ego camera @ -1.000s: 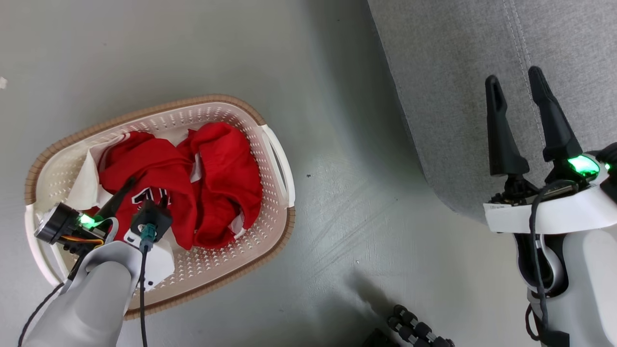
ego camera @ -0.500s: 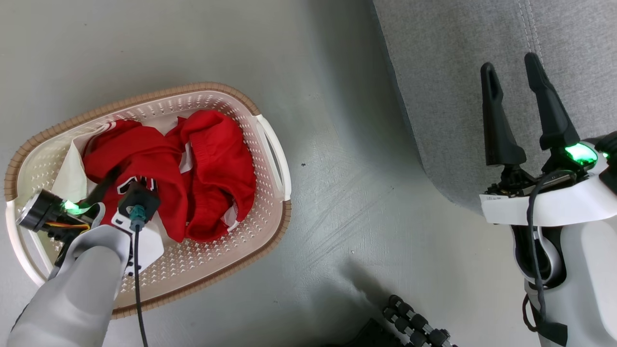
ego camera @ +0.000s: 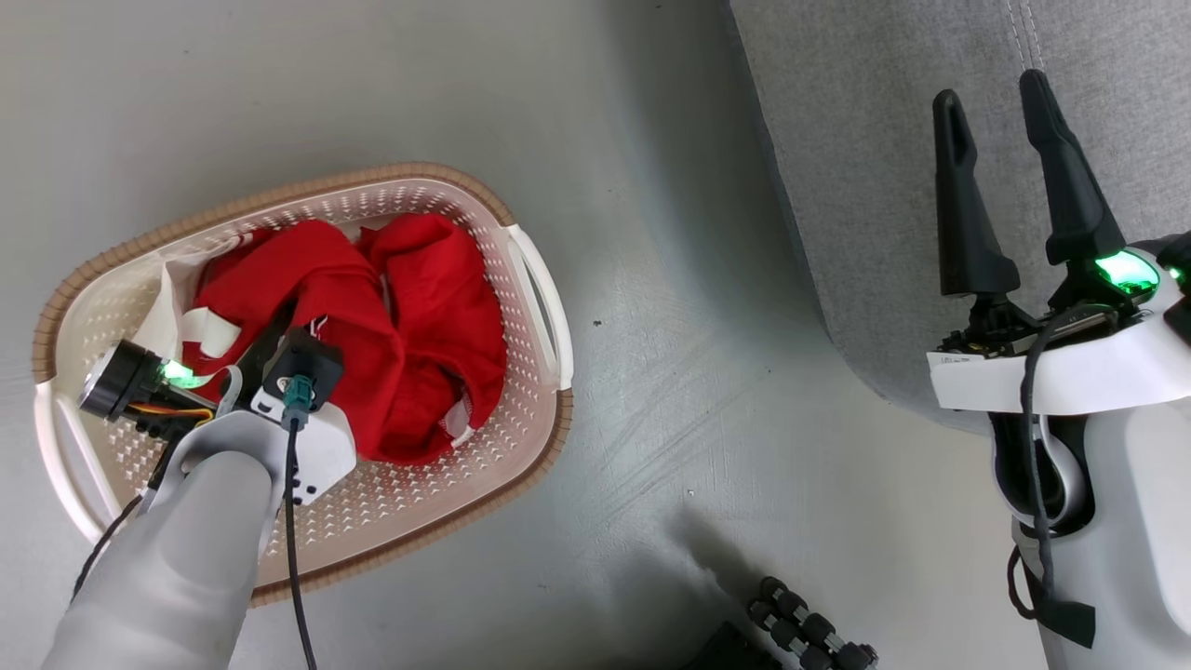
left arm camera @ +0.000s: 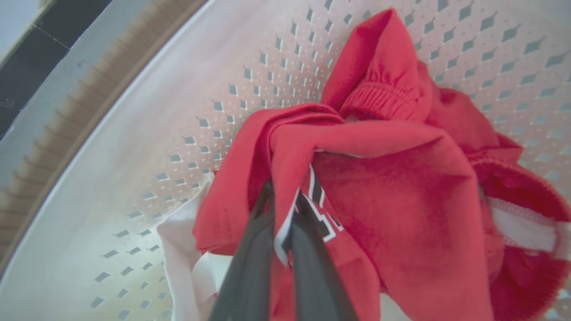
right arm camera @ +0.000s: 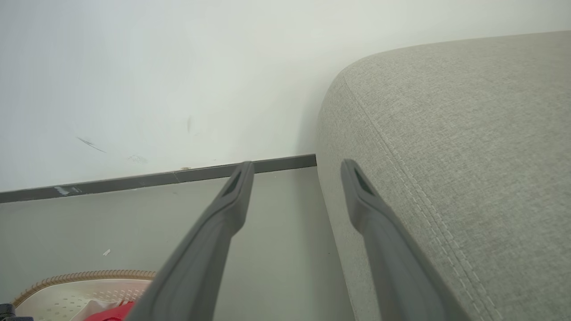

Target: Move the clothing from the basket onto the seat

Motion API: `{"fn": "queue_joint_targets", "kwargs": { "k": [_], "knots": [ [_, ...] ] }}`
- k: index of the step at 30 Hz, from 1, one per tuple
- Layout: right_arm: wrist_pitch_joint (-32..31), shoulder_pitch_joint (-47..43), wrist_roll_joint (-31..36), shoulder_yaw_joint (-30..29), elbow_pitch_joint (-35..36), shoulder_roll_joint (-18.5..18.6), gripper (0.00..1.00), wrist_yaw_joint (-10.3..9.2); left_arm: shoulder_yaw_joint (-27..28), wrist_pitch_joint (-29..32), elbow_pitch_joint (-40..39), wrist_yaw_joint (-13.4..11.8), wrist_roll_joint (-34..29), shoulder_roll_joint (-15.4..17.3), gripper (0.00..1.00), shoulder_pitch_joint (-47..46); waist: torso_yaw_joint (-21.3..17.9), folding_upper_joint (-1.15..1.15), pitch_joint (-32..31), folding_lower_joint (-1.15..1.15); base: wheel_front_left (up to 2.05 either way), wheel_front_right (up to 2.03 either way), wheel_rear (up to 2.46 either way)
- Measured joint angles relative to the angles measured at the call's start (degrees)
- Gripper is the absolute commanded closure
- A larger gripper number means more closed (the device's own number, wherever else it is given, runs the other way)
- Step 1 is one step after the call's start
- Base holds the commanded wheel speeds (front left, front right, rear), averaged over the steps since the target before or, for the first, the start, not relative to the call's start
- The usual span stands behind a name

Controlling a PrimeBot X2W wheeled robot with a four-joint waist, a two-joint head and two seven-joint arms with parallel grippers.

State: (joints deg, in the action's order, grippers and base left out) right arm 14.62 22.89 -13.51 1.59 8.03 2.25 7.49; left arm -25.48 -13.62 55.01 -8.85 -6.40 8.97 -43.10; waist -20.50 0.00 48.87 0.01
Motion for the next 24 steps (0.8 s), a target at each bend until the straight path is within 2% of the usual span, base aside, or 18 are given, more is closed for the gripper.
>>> {"fn": "queue_joint_targets", "kwargs": {
  "k": [12, 20, 24],
  "knots": [
    [0.0, 2.36, 2.09, 1.7, -1.79, 0.07, 0.0, 0.0, 2.6, -0.67, -6.8, -0.16, 3.67, -1.62, 1.0, 0.02, 2.49, 0.0, -2.63, 0.0, 0.0, 0.0, 0.0],
    [0.0, 4.82, 3.04, 3.55, -3.23, 0.18, 0.0, 0.0, 3.97, -0.68, -19.38, -1.43, 5.3, -1.91, 1.0, 0.65, 5.19, 0.0, -5.65, 0.0, 0.0, 0.0, 0.0],
    [0.0, 4.98, 4.76, 4.77, -4.74, 0.29, 0.0, 0.0, 5.77, -0.83, -25.73, -2.18, 7.32, -1.32, 1.0, 3.91, 6.82, 0.0, -7.78, 0.0, 0.0, 0.0, 0.0]
  ]
}}
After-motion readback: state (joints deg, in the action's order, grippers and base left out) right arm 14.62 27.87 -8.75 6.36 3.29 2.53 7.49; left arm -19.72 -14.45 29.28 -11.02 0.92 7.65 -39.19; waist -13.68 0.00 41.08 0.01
